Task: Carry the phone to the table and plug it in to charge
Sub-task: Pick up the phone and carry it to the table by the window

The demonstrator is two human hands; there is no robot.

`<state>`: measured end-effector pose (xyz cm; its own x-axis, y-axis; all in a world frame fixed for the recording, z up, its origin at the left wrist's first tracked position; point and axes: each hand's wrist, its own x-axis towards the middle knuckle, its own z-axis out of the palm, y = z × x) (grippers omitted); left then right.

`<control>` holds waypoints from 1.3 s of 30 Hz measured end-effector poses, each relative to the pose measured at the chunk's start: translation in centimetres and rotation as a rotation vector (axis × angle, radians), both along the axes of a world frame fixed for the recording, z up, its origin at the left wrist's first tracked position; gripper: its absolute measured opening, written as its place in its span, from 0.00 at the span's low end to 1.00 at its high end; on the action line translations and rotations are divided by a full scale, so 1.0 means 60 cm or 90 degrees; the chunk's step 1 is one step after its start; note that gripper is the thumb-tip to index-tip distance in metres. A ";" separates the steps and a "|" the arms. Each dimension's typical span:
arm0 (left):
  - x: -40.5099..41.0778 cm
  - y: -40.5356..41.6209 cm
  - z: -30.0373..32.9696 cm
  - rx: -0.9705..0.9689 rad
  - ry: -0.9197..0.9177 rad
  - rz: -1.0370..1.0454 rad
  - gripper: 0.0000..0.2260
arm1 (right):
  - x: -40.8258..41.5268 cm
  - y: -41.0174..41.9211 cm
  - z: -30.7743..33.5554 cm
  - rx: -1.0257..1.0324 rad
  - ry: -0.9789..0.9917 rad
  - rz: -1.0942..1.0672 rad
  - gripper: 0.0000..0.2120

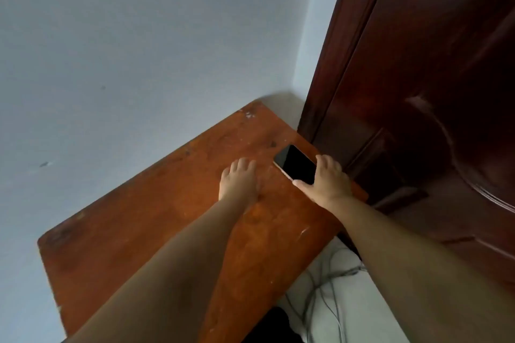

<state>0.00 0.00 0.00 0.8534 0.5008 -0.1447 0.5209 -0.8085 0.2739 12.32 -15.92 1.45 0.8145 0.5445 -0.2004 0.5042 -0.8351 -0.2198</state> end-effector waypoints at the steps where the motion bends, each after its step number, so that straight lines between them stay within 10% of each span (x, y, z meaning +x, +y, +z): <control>1: 0.006 0.001 -0.008 -0.001 0.005 0.009 0.21 | 0.004 0.003 -0.008 -0.010 0.018 -0.008 0.47; 22: 0.027 0.044 0.016 -0.042 0.128 -0.011 0.23 | 0.039 0.063 0.045 0.028 -0.011 0.099 0.36; 39: -0.357 0.019 0.173 0.049 -0.027 0.469 0.16 | -0.217 0.220 0.165 0.202 -0.059 0.506 0.35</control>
<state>-21.43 1.15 10.39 0.2969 0.9530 -0.0598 0.9258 -0.2720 0.2627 -0.71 -2.72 11.32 0.1738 0.9791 0.1058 0.9407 -0.1333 -0.3118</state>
